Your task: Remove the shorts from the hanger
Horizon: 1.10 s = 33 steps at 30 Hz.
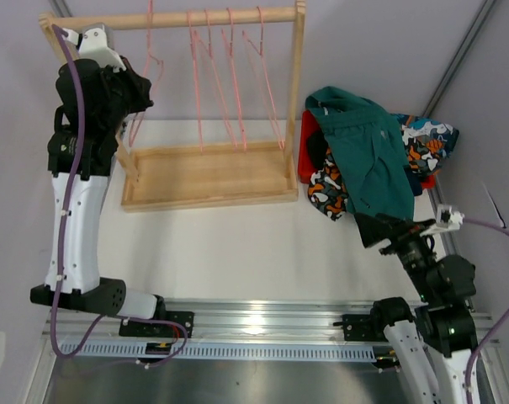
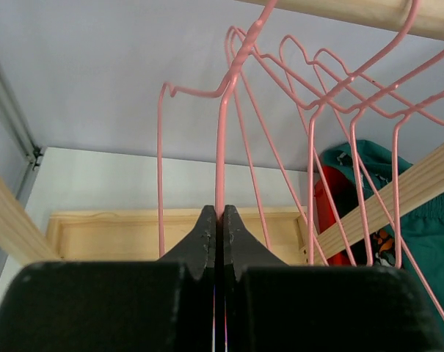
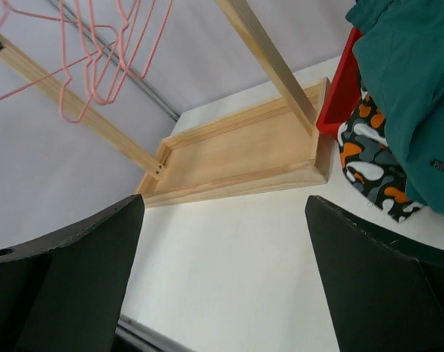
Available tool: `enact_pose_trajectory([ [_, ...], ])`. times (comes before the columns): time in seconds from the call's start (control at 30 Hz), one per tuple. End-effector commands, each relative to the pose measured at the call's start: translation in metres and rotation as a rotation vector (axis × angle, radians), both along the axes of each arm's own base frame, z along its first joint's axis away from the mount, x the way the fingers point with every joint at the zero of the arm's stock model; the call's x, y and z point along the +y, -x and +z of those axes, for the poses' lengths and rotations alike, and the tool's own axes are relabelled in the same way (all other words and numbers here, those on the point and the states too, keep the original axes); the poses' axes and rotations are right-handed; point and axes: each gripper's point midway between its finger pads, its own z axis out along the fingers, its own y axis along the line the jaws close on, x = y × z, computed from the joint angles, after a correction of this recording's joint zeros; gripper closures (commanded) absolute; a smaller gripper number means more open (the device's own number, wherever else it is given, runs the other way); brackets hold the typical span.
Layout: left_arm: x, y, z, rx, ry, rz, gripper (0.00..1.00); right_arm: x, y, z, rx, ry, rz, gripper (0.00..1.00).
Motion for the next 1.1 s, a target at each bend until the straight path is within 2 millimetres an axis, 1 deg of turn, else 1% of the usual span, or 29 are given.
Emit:
enact_pose_trajectory([
  [0.0, -0.018, -0.008, 0.029, -0.106, 0.076, -0.106, 1.00, -0.004, 0.029, -0.037, 0.111, -0.053, -0.006, 0.01],
  [0.03, -0.022, -0.014, 0.028, -0.113, 0.082, -0.120, 1.00, -0.006, 0.034, -0.040, 0.112, -0.060, -0.008, 0.01],
  [0.07, -0.023, -0.017, 0.026, -0.110, 0.083, -0.123, 1.00, -0.007, 0.037, -0.047, 0.137, -0.060, -0.014, 0.01],
  [0.13, -0.026, -0.028, 0.017, -0.084, 0.096, -0.130, 1.00, -0.006, 0.041, -0.052, 0.150, -0.050, -0.001, 0.01],
  [0.2, -0.029, -0.033, 0.011, -0.067, 0.106, -0.138, 1.00, -0.007, 0.041, -0.053, 0.160, -0.039, -0.007, 0.01],
  [0.23, -0.030, -0.034, 0.004, -0.046, 0.108, -0.145, 1.00, -0.007, 0.041, -0.052, 0.158, -0.034, -0.007, 0.00],
  [0.27, -0.031, -0.032, 0.002, -0.041, 0.111, -0.147, 1.00, -0.007, 0.041, -0.050, 0.152, -0.030, -0.010, 0.00],
  [0.3, -0.031, -0.031, -0.004, -0.025, 0.117, -0.146, 1.00, -0.009, 0.040, -0.047, 0.144, -0.029, -0.019, 0.01],
  [0.33, -0.030, -0.021, -0.005, -0.026, 0.118, -0.148, 1.00, -0.008, 0.040, -0.045, 0.140, -0.027, -0.018, 0.00],
  [0.37, -0.030, -0.017, -0.013, -0.011, 0.119, -0.147, 0.98, -0.008, 0.040, -0.044, 0.140, -0.027, -0.015, 0.01],
  [0.4, -0.029, -0.010, -0.013, -0.011, 0.118, -0.147, 0.95, -0.008, 0.039, -0.042, 0.137, -0.027, -0.019, 0.01],
  [0.43, -0.027, 0.006, -0.012, -0.020, 0.117, -0.147, 0.93, -0.008, 0.039, -0.039, 0.134, -0.027, -0.019, 0.00],
  [0.47, -0.026, 0.013, -0.023, -0.001, 0.114, -0.146, 0.89, -0.008, 0.039, -0.038, 0.135, -0.023, -0.016, 0.01],
  [0.53, -0.023, 0.033, -0.024, -0.010, 0.103, -0.149, 0.86, -0.009, 0.039, -0.034, 0.129, -0.017, -0.021, 0.00],
  [0.57, -0.021, 0.052, -0.037, 0.002, 0.099, -0.149, 0.74, -0.009, 0.040, -0.028, 0.124, -0.011, -0.023, 0.01],
  [0.6, -0.021, 0.065, -0.041, 0.008, 0.088, -0.162, 0.64, -0.008, 0.042, -0.023, 0.115, -0.006, -0.012, 0.01],
  [0.63, -0.020, 0.074, -0.054, 0.032, 0.085, -0.159, 0.53, -0.007, 0.044, -0.018, 0.106, -0.003, -0.006, 0.01],
  [0.67, -0.017, 0.098, -0.053, 0.001, 0.077, -0.163, 0.35, -0.006, 0.046, -0.006, 0.091, -0.001, 0.000, 0.01],
  [0.7, -0.017, 0.112, -0.057, 0.002, 0.073, -0.174, 0.29, -0.004, 0.049, 0.001, 0.084, 0.006, 0.018, 0.01],
  [0.73, -0.015, 0.123, -0.065, 0.011, 0.076, -0.172, 0.26, -0.002, 0.051, 0.007, 0.086, 0.013, 0.032, 0.01],
  [0.77, -0.014, 0.148, -0.065, -0.015, 0.091, -0.178, 0.21, -0.001, 0.055, 0.026, 0.068, 0.024, 0.041, 0.01],
  [0.8, -0.015, 0.159, -0.070, -0.021, 0.100, -0.190, 0.19, 0.001, 0.058, 0.036, 0.059, 0.028, 0.056, 0.00],
  [0.83, -0.017, 0.172, -0.069, -0.041, 0.112, -0.212, 0.01, 0.001, 0.062, 0.041, 0.069, 0.034, 0.054, 0.01],
  [0.87, -0.017, 0.196, -0.067, -0.079, 0.127, -0.229, 0.01, 0.000, 0.070, 0.065, 0.030, 0.040, 0.053, 0.00],
  [0.9, -0.018, 0.207, -0.070, -0.087, 0.132, -0.238, 0.01, 0.001, 0.077, 0.073, 0.023, 0.050, 0.060, 0.01],
  [0.93, -0.018, 0.217, -0.071, -0.084, 0.138, -0.244, 0.01, 0.002, 0.084, 0.085, 0.000, 0.055, 0.062, 0.00],
  [0.97, -0.025, 0.226, -0.074, -0.072, 0.144, -0.292, 0.01, 0.002, 0.090, 0.096, -0.022, 0.063, 0.061, 0.01],
  [1.0, -0.026, 0.234, -0.079, -0.076, 0.159, -0.308, 0.01, 0.002, 0.104, 0.123, -0.080, 0.072, 0.048, 0.01],
  [1.07, -0.025, 0.243, -0.080, -0.088, 0.206, -0.302, 0.01, 0.006, 0.116, 0.139, -0.108, 0.090, 0.049, 0.00],
])
